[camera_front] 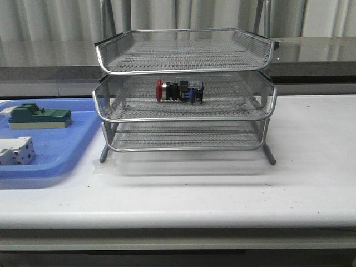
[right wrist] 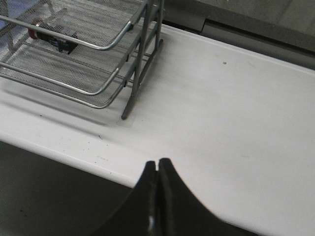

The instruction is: Place button on rack with both arms

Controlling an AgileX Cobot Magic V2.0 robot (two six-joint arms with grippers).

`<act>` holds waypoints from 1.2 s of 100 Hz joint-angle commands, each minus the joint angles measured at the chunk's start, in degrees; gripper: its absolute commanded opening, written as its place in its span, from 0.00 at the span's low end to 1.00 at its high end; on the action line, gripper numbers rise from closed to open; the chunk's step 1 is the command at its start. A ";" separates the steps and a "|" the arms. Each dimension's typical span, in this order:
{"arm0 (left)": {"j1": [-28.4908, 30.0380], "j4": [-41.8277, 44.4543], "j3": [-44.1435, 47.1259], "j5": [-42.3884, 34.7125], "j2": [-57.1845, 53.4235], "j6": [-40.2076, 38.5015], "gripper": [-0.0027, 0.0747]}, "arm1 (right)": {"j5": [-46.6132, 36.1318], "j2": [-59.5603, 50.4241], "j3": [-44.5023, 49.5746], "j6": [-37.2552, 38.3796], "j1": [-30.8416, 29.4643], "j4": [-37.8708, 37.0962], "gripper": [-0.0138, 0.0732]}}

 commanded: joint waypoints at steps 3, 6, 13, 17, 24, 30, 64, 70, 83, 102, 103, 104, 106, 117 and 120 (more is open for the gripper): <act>0.23 -0.83 -1.59 -4.52 0.50 -0.37 0.01 | -3.46 0.34 -1.30 0.06 -0.39 -1.57 0.09; 0.23 -0.83 -1.59 -4.52 0.50 -0.37 0.01 | -3.46 0.34 -1.30 0.06 -0.39 -1.57 0.09; 0.23 -0.83 -1.59 -4.52 0.50 -0.37 0.01 | -3.46 0.34 -1.30 0.06 -0.39 -1.57 0.09; 0.23 -0.83 -1.59 -4.52 0.50 -0.37 0.01 | -3.46 0.34 -1.30 0.06 -0.39 -1.57 0.09; 0.23 -0.83 -1.59 -4.52 0.50 -0.37 0.01 | -3.46 0.34 -1.30 0.06 -0.39 -1.57 0.09; 0.23 -0.83 -1.59 -4.52 0.50 -0.37 0.01 | -3.46 0.34 -1.30 0.06 -0.39 -1.57 0.09; 0.23 -0.83 -1.59 -4.52 0.50 -0.37 0.01 | -8.91 -0.88 0.68 0.06 -1.86 -1.57 0.09; 0.23 -0.83 -1.59 -4.52 0.50 -0.37 0.01 | -12.40 -2.00 2.27 0.06 -3.45 -1.06 0.09; 0.23 -0.83 -1.59 -4.52 0.50 -0.37 0.01 | -18.26 -6.02 6.72 0.01 -7.60 1.10 0.09; 0.23 -0.83 -1.59 -4.52 0.50 -0.37 0.01 | -26.29 -13.10 14.80 -0.05 -13.52 5.61 0.09; 0.23 -0.83 -1.59 -4.52 0.50 -0.37 0.01 | -26.87 -13.65 15.13 -0.05 -13.88 5.80 0.09; 0.23 -0.83 -1.59 -4.52 0.50 -0.37 0.01 | -27.19 -13.94 15.80 -0.10 -14.05 6.15 0.09; 0.23 -0.83 -1.59 -4.52 0.50 -0.37 0.01 | -28.10 -14.80 16.47 -0.11 -14.53 6.57 0.09; 0.23 -0.83 -1.59 -4.52 0.50 -0.37 0.01 | -32.44 -19.28 21.90 -1.84 -17.00 10.63 0.09; 0.23 -0.83 -1.59 -4.52 0.50 -0.37 0.01 | -33.29 -20.38 23.26 -2.66 -17.65 11.98 0.09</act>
